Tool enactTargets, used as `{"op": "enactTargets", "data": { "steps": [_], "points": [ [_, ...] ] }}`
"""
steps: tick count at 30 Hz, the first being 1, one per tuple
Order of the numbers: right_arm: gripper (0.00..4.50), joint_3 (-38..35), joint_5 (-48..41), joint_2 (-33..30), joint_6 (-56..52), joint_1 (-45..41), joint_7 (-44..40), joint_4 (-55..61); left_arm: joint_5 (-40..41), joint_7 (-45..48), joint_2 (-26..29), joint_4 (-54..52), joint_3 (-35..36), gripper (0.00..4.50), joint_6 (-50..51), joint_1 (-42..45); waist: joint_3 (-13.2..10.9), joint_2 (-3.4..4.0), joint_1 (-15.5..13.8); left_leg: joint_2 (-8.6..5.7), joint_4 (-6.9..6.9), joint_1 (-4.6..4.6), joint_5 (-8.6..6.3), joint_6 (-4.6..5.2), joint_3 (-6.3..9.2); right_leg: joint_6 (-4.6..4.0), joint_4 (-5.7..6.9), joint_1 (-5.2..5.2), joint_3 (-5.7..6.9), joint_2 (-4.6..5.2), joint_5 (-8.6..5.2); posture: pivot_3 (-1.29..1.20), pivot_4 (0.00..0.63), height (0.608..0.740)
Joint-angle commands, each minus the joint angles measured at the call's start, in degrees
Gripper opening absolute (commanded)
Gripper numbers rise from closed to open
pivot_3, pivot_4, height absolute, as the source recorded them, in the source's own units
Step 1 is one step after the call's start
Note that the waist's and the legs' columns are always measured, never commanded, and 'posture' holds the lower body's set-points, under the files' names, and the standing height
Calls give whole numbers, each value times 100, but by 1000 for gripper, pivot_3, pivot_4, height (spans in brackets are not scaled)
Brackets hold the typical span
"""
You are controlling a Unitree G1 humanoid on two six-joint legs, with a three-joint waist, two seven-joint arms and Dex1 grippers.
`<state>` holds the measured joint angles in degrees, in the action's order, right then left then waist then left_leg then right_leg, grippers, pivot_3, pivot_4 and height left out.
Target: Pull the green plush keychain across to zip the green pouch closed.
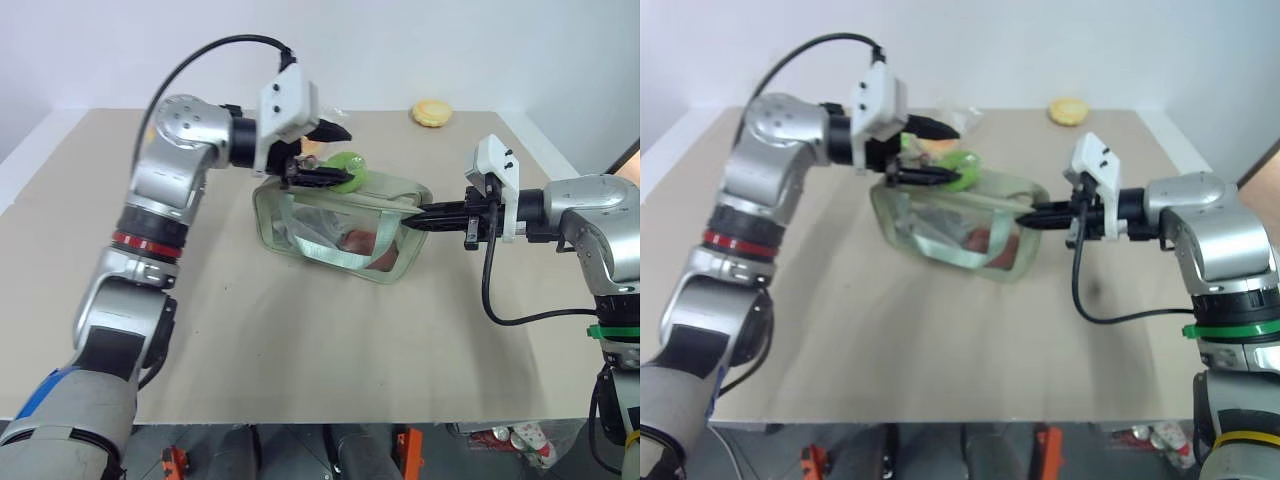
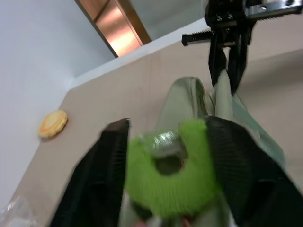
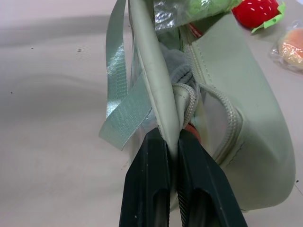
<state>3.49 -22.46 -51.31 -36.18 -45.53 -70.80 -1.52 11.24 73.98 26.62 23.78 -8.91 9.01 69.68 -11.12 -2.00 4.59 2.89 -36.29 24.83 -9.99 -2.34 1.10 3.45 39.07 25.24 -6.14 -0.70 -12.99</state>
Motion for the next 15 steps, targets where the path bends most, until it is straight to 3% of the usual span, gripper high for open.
{"op": "enactTargets", "data": {
  "steps": [1,2,9,15],
  "points": [
    [0,-188,-59,16,112,-217,22,79,206,239,274,-283,221,4251,109,166,0,0,-5,0,0,0,0,0,0,0,0,0,0,0,0,0,150,740],
    [0,-180,-56,30,120,-222,19,77,235,245,348,-297,276,4471,101,179,0,0,-8,0,-1,0,0,0,0,0,0,-1,0,1,0,0,150,740],
    [0,-181,-56,99,121,-162,41,139,1452,324,958,-678,1259,4471,1563,143,-2,3,34,5,-2,0,0,1,-1,0,2,2,1,-4,0,0,150,740],
    [0,-205,-74,109,102,-117,46,155,1750,701,1858,-814,1398,4471,2372,-819,0,10,54,7,2,-12,-1,1,0,-4,6,-6,3,-4,-4,0,150,740]
  ]
}}
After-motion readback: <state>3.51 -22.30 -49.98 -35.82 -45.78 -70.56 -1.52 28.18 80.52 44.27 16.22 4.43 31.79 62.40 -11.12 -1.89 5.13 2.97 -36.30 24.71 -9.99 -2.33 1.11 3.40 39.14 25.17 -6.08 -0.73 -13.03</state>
